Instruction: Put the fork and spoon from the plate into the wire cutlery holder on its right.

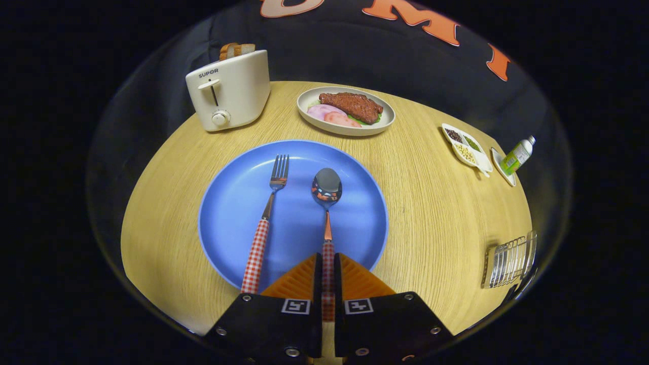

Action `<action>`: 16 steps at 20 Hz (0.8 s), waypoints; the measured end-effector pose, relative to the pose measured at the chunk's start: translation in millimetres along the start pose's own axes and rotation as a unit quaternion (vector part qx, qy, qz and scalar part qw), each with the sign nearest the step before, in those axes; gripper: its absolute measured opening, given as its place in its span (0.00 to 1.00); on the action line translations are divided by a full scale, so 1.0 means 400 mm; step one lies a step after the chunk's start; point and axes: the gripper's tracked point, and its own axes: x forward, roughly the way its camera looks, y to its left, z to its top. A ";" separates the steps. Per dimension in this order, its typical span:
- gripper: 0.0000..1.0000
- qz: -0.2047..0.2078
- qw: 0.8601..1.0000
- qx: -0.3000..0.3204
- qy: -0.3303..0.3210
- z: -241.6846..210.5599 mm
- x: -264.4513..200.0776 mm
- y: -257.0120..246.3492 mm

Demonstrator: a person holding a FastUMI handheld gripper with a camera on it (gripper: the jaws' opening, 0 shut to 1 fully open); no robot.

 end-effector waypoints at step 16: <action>0.06 -0.006 0.986 0.059 -0.154 0.166 -0.281 -0.266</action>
